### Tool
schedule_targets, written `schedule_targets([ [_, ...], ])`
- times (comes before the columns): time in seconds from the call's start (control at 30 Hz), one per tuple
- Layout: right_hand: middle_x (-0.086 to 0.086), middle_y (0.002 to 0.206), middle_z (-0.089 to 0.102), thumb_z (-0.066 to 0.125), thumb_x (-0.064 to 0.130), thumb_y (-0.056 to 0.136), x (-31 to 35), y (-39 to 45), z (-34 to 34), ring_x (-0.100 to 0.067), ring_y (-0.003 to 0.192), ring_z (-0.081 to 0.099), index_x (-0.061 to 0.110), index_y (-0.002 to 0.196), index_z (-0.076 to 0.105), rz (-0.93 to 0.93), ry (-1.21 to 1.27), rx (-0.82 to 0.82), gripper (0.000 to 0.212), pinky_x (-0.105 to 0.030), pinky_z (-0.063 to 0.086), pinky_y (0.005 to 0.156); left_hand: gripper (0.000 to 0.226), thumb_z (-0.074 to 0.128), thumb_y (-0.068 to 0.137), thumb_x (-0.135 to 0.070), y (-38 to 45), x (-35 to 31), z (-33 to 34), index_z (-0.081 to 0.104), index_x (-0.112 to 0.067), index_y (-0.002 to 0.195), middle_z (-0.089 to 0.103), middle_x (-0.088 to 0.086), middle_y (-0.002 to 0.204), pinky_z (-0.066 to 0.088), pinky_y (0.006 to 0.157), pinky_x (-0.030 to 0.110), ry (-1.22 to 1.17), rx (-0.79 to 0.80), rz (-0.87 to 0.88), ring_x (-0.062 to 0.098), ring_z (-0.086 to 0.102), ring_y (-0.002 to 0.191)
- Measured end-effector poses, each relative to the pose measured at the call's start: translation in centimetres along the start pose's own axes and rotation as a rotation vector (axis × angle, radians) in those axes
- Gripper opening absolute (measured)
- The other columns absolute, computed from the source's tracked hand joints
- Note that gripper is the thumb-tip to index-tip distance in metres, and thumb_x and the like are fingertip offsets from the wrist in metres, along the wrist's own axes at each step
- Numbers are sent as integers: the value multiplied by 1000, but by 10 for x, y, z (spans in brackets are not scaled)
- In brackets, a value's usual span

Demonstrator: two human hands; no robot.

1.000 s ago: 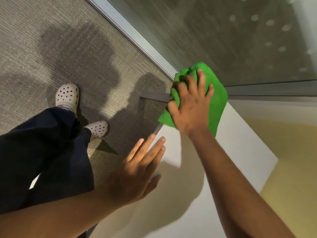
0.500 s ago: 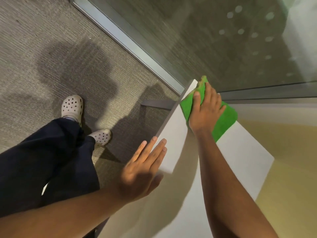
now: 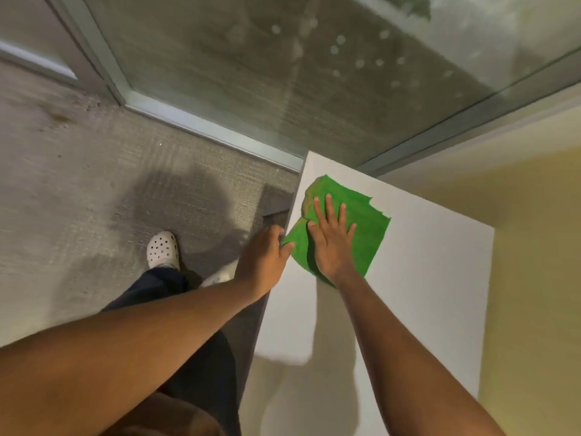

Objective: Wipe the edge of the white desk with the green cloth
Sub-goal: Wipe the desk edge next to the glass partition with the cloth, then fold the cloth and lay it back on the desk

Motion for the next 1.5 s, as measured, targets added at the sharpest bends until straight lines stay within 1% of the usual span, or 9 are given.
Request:
schedule_targets([
  [0.27, -3, 173, 30, 45, 49, 94, 1, -62, -11, -24, 164, 15, 21, 161, 40, -10, 416, -91, 73, -50, 14, 134, 24, 68, 97, -21, -18, -37, -27, 60, -22, 74, 66, 0, 74, 48, 59, 33, -31, 35, -134, 26, 67, 73],
  [0.5, 2, 146, 60, 71, 53, 86, -16, -132, 7, -18, 135, 54, 23, 150, 53, 145, 424, -327, 74, -37, 46, 115, 25, 77, 87, -16, -46, -117, -42, 57, -29, 96, 67, 2, 73, 47, 63, 31, -145, 212, -39, 19, 63, 66],
  [0.6, 0, 122, 71, 76, 34, 90, -34, -148, -6, -24, 116, 66, 22, 128, 69, 241, 452, -449, 40, -35, 55, 95, 27, 70, 72, -24, -50, -149, -44, 72, -31, 98, 70, 3, 73, 49, 67, 34, -207, 307, -20, 24, 64, 69],
  [0.73, 4, 81, 73, 78, 26, 91, -57, -171, -39, -14, 75, 69, 24, 96, 76, 287, 512, -479, 5, -28, 45, 68, 14, 76, 91, -14, -50, -179, -58, 82, -23, 99, 79, -1, 87, 52, 67, 21, -178, 374, 20, 15, 70, 83],
  [0.8, 3, 67, 67, 83, 33, 87, -62, -186, -55, -5, 62, 62, 28, 81, 71, 245, 578, -403, 14, -27, 44, 61, 17, 84, 89, -20, -44, -188, -69, 82, -22, 106, 81, -1, 100, 56, 74, 26, -107, 439, 41, 19, 72, 93],
  [0.93, 3, 80, 77, 88, 33, 81, -66, -223, -82, -12, 75, 74, 28, 85, 77, 193, 751, -308, 12, -32, 59, 69, 39, 95, 75, -15, -35, -200, -78, 82, -20, 112, 85, 3, 99, 63, 95, 42, 103, 671, 101, 26, 78, 100],
  [1.13, -22, 95, 76, 90, 25, 82, -97, -245, -86, -17, 80, 74, 8, 95, 78, 272, 1039, -253, 24, -25, 58, 66, 14, 89, 84, -29, -14, -225, -37, 86, -18, 93, 83, -1, 85, 60, 76, 34, 475, 793, 319, 15, 74, 80],
  [1.37, 8, 66, 64, 84, 27, 84, -156, -205, -69, -8, 68, 59, 35, 65, 67, 511, 682, -403, 27, -29, 39, 67, 19, 86, 87, -29, 44, -224, 64, 85, -14, 98, 81, 6, 105, 61, 95, 46, 664, 839, 403, 28, 73, 103],
  [1.5, 3, 92, 78, 80, 20, 89, -166, -214, -66, -9, 83, 65, 21, 98, 84, 602, 692, -560, 10, -22, 48, 79, 16, 80, 94, -28, 55, -232, 84, 83, -17, 106, 79, 2, 106, 59, 79, 34, 688, 890, 583, 22, 70, 94],
])
Point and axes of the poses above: each hand's wrist, its own y-axis towards the middle knuckle, its own z-axis out of the palm, x = y × z, the point moved 7 cm from there along y, towards the middle knuckle
